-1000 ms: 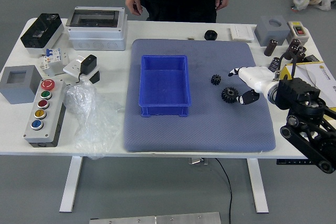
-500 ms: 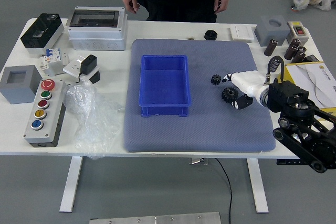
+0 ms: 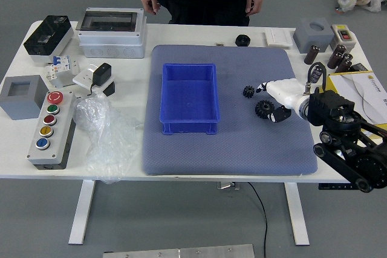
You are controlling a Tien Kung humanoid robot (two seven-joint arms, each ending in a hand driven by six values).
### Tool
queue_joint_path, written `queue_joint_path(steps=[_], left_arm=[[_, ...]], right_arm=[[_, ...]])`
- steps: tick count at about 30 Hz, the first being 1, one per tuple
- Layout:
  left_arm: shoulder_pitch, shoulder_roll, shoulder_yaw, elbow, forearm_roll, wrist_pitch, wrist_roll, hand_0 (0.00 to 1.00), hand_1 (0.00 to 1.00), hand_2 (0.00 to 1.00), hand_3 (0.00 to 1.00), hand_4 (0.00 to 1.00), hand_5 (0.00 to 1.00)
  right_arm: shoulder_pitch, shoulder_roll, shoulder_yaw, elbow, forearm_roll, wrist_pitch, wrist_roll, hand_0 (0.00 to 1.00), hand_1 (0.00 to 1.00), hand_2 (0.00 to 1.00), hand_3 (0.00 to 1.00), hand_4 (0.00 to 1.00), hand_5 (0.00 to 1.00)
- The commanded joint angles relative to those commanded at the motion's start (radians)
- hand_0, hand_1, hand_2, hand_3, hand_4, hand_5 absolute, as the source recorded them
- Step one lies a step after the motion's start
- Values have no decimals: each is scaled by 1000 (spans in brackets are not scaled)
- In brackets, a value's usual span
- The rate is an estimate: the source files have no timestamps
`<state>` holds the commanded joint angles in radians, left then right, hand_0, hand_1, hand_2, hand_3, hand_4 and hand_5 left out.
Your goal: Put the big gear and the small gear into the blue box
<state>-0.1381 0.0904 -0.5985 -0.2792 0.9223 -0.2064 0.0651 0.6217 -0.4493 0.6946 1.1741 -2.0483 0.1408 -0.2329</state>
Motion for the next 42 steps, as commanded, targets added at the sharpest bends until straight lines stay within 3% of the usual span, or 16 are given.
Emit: queue_joint_path(steps=[12, 32, 33, 38, 39, 42], left_arm=[[-3, -2, 1, 0, 0, 0, -1, 862, 843, 849, 868, 757, 685], [-8, -7, 3, -1, -1, -1, 0, 862, 843, 849, 867, 758, 686], [-8, -7, 3, -1, -1, -1, 0, 861, 843, 849, 867, 758, 686], [-8, -8, 3, -1, -1, 0, 0, 861, 843, 849, 867, 758, 686], [-8, -8, 3, -1, -1, 0, 0, 861, 843, 849, 867, 758, 686], [-8, -8, 3, -1, -1, 0, 1, 861, 843, 849, 867, 758, 686]], right_arm=[[15, 10, -39, -58, 18, -10, 41, 737, 721, 820, 807, 719, 93], [17, 30, -59, -105, 18, -22, 46, 730, 715, 808, 792, 714, 88], [17, 31, -60, -107, 16, -26, 45, 663, 649, 746, 694, 705, 86], [16, 35, -63, -111, 7, -54, 44, 663, 649, 746, 694, 705, 86], [16, 36, -64, -113, 5, -60, 45, 545, 525, 631, 631, 663, 92], [15, 38, -66, -115, 0, -75, 45, 545, 525, 631, 631, 663, 92]])
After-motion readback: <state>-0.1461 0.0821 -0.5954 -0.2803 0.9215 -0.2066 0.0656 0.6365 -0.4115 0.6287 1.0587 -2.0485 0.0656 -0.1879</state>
